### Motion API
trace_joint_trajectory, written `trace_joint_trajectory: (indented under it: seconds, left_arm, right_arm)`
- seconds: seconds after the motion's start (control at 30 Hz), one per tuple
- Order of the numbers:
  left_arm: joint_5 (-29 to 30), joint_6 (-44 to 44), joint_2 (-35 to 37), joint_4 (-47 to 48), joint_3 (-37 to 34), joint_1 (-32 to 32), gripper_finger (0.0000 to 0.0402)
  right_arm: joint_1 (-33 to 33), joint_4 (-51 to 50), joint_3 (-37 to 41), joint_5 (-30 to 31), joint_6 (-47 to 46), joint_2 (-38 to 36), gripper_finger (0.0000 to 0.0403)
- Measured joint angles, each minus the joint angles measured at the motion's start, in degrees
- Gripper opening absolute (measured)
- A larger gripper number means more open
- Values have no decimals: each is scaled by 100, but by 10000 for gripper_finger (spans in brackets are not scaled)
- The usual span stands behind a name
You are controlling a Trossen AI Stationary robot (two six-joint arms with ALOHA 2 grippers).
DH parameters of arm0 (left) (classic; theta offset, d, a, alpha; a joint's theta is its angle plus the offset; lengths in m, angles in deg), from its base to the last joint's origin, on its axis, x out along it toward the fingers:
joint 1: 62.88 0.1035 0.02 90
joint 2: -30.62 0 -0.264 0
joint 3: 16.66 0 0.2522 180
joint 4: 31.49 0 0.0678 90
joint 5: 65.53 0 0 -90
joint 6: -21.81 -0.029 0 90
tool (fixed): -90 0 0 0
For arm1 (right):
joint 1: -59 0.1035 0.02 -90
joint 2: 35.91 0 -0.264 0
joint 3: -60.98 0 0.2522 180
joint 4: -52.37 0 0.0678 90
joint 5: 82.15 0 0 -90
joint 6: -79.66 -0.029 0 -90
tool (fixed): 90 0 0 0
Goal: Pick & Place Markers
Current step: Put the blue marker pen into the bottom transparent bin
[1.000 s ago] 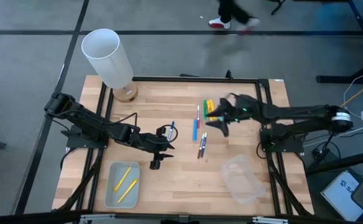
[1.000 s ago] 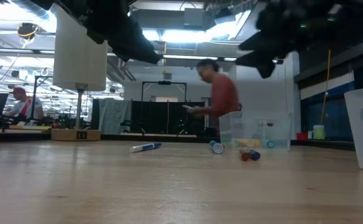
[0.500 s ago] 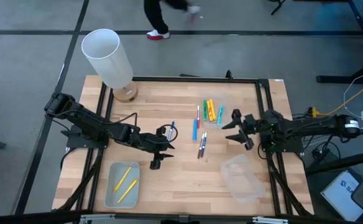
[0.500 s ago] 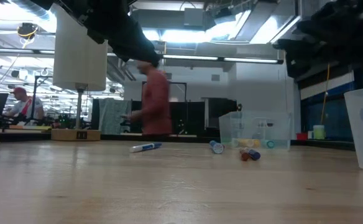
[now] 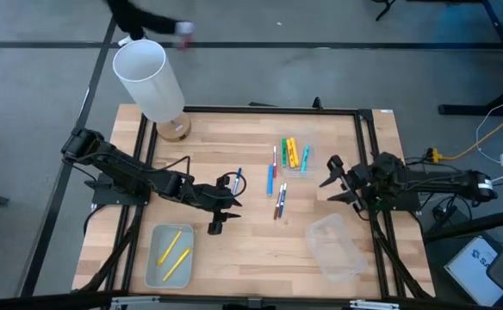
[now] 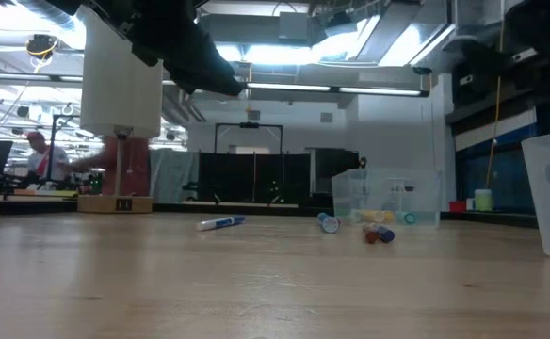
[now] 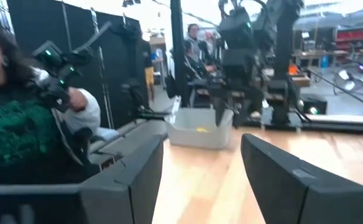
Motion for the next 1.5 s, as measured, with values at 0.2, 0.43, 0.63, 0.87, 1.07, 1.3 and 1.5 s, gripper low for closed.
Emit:
trace_joint_trajectory:
  seconds: [0.2, 0.43, 0.63, 0.87, 1.07, 1.3, 1.5]
  left_arm:
    - [-8, 239, 0, 0, 0, 0, 158]
    - [-51, 701, 0, 0, 0, 30, 158]
    - [-482, 1715, 0, 74, 0, 481, 155]
    - [-505, 2158, 0, 514, 0, 1131, 150]
    - [-121, 2252, 0, 603, 0, 1530, 137]
    - [-94, 2310, -11, 520, 2, 1694, 126]
    - [-192, 2343, -495, 836, 292, 1774, 125]
  right_arm:
    - [-176, -969, 0, -2, 390, -571, 216]
    - [-244, -1978, 0, -8, 998, -1107, 216]
    - [-244, -2405, -2, -193, 1387, -1358, 216]
    - [-306, -2414, -2, 289, 1582, -1347, 216]
    - [-355, -2612, -2, 2209, 933, -1347, 216]
    - [-355, -2710, -2, 2761, 963, -1319, 216]
    - [-355, -2709, -2, 2697, 1010, -1317, 216]
